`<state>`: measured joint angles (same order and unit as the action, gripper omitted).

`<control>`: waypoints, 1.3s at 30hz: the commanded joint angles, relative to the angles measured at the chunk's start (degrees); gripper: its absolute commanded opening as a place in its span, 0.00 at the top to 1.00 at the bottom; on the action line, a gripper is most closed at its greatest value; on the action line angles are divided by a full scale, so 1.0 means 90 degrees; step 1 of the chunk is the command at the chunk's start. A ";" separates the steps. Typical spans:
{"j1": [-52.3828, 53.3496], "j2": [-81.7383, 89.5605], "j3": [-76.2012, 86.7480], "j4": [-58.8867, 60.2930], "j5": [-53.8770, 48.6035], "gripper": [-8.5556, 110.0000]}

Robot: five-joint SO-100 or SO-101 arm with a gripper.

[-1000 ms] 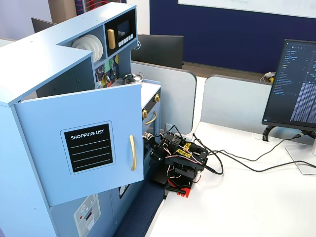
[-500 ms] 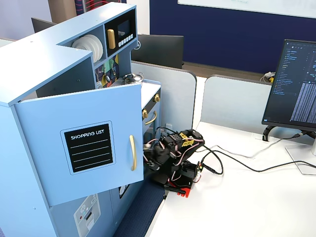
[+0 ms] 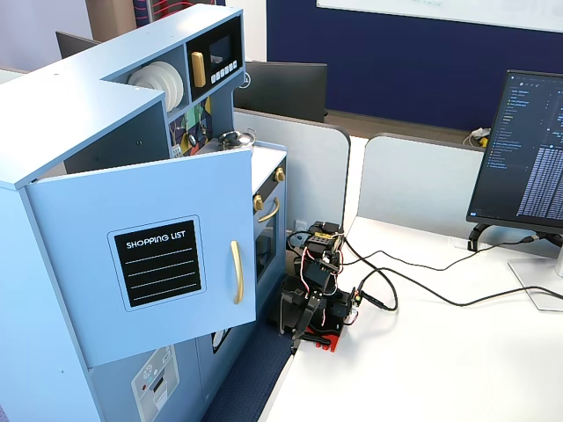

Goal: Close the left cabinet door

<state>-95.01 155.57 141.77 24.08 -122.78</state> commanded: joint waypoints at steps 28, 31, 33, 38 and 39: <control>0.1133 -0.4316 -0.3652 -0.1953 -0.1084 0.93; 0.1602 -0.4063 -0.3486 -0.1982 -0.1201 0.93; 0.1963 -0.3828 -0.3291 -0.1982 -0.1279 0.93; 0.3057 -0.3350 -0.2891 -0.2070 -0.1484 0.93; 0.3301 -0.3320 -0.2881 -0.2139 -0.1504 0.93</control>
<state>-72.25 120.67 116.28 7.65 -135.26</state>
